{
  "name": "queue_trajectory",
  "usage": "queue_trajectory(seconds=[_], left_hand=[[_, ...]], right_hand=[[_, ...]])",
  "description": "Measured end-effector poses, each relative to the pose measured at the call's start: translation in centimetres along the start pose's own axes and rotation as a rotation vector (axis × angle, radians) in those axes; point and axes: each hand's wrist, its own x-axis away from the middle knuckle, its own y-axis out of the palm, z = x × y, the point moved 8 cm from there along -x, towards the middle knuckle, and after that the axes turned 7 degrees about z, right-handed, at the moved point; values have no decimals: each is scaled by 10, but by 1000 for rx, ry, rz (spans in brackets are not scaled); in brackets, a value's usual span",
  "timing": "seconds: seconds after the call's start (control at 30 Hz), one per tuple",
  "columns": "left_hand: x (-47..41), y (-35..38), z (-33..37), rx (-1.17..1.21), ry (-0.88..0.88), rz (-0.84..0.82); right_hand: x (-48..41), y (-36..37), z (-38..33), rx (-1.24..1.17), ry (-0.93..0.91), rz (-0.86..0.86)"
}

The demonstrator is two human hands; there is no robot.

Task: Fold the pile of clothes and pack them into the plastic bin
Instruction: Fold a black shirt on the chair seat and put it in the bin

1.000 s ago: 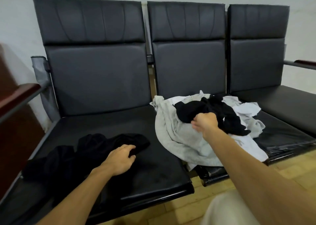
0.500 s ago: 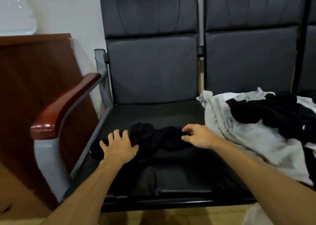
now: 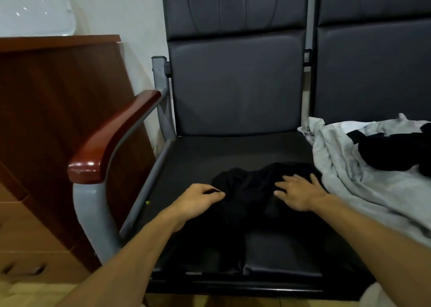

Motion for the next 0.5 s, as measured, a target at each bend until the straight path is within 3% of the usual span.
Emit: queue_trajectory(seconds=[0.07, 0.1, 0.2, 0.23, 0.3, 0.4, 0.5], left_hand=[[8, 17, 5, 92, -38, -169], [7, 16, 7, 149, -41, -168], [-3, -8, 7, 227, -16, 86], [-8, -18, 3, 145, -2, 184], [-14, -22, -5, -34, -2, 233], [-5, 6, -17, -21, -111, -54], [7, 26, -11, -71, -71, -199]], right_hand=[[0, -9, 14, 7, 68, 80], [2, -17, 17, -9, 78, 155], [16, -51, -1, -275, -51, 437], [24, -59, -14, -412, -132, 445], [40, -57, -46, -618, -272, 274], [56, -31, -79, -534, -368, 28], [59, -34, -84, -431, -461, 142]])
